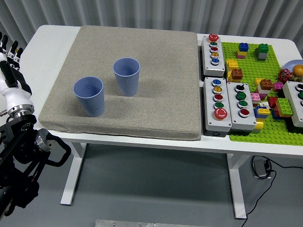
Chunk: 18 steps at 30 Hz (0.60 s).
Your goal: Pick cup pour cup place
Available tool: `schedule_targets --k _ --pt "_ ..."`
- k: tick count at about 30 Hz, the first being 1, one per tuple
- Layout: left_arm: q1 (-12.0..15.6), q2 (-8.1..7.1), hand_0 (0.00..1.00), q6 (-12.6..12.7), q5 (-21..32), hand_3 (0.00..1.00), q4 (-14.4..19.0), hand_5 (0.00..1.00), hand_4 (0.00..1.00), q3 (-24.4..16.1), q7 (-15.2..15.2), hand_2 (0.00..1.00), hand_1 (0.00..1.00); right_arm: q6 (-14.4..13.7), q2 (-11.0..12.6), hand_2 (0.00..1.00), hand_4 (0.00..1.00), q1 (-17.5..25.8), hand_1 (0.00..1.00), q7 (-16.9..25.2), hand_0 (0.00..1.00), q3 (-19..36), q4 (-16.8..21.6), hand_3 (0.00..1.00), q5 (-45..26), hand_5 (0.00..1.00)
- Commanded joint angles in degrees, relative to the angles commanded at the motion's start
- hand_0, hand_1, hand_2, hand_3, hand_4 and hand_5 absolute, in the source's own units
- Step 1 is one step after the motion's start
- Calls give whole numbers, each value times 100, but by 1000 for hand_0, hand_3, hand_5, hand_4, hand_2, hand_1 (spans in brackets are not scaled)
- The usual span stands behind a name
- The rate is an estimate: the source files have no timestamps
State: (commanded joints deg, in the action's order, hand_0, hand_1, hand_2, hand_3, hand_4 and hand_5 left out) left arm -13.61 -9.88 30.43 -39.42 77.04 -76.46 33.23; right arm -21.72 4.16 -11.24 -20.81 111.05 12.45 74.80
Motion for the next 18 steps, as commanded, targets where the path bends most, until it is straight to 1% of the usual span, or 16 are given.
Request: schedule_targets --k 5,13,14,18 --pt "25 6 812 10 -47 915 62 998 840 -9 -11 941 846 41 -4 495 56 60 550 40 670 23 -11 544 -8 405" --pt "-122 20 812 35 -68 914 89 998 838 41 -19 940 846 46 10 495 57 15 550 95 670 -2 -26 544 -117 403" --pt "-151 3 812 47 -129 914 125 998 838 54 -34 940 846 47 11 495 57 3 550 99 670 3 -26 544 -142 403" --pt "-153 -7 812 60 -155 912 175 998 845 34 -38 940 846 66 6 495 60 3 550 73 671 37 -20 543 -90 400"
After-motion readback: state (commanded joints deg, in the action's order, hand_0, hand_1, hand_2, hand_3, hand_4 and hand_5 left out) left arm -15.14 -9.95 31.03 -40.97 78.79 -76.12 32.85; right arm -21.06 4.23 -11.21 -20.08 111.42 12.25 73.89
